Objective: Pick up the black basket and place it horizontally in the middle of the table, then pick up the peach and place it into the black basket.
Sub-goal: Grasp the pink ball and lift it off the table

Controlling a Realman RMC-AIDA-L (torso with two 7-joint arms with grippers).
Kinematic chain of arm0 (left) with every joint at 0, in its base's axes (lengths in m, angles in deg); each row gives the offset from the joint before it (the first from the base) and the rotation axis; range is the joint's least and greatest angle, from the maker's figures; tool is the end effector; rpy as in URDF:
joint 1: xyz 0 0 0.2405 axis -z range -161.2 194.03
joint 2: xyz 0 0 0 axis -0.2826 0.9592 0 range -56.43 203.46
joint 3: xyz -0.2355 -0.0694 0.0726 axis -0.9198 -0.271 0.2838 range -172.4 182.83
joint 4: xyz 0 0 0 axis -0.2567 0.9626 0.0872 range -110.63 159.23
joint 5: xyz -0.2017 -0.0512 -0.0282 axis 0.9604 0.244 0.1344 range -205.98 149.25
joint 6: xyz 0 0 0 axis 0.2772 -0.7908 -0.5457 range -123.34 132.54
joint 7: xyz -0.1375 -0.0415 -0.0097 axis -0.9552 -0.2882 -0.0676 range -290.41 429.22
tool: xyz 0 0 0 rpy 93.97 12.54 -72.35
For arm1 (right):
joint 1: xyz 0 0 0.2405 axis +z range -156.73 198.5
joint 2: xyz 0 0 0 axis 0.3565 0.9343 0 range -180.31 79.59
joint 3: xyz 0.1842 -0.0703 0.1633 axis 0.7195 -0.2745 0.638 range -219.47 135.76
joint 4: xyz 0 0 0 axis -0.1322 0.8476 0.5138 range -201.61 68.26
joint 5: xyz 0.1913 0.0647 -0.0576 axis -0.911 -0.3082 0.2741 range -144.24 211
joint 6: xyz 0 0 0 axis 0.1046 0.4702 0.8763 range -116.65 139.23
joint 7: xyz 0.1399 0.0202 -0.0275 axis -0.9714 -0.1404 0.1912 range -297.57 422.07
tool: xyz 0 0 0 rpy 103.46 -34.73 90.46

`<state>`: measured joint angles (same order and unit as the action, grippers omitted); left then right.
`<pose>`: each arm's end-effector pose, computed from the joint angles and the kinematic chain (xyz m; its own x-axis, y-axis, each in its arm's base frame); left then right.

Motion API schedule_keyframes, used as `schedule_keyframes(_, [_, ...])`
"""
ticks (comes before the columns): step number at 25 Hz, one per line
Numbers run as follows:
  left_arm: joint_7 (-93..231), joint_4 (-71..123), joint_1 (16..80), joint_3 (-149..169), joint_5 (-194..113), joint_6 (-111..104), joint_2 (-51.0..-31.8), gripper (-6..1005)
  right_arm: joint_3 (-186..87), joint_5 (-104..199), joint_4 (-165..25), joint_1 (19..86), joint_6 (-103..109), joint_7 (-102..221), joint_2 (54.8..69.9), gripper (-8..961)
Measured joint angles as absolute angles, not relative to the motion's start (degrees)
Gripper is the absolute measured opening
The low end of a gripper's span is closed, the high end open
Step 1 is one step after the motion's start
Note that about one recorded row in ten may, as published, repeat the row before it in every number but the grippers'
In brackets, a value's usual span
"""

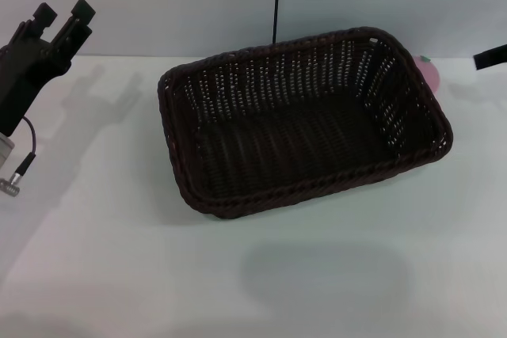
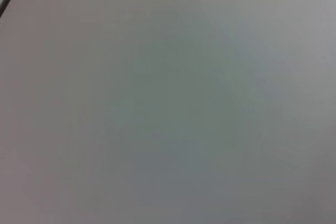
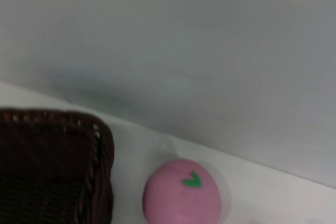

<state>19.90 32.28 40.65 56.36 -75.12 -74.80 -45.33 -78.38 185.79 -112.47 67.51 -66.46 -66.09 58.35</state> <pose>-0.3133 0.3220 0.0109 0.3385 0.0112 0.9409 0.8568 -0.4170 -0.3033 0.2654 0.4311 0.1042 0.5990 -0.7746 -0.2028 -0.7456 -0.4473 -0.4940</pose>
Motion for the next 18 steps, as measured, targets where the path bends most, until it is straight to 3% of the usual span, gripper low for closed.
schedule_keyframes(7, [19.7,30.9,40.2,56.4,-75.1,-75.2,-45.31,795,-85.2,186.5,-109.9,69.0,-62.2,-67.4,59.67,596])
schedule_keyframes(14, [19.7,29.7,40.6,56.4,-75.2,-75.3,-45.31,794,-88.4,186.6,-109.5,68.9,-57.0,-66.8,63.07,597])
schedule_keyframes(18, [19.7,29.7,40.7,56.5,-75.5,-75.4,-45.31,794,-89.2,186.6,-109.5,68.6,-55.4,-66.1,64.10,596])
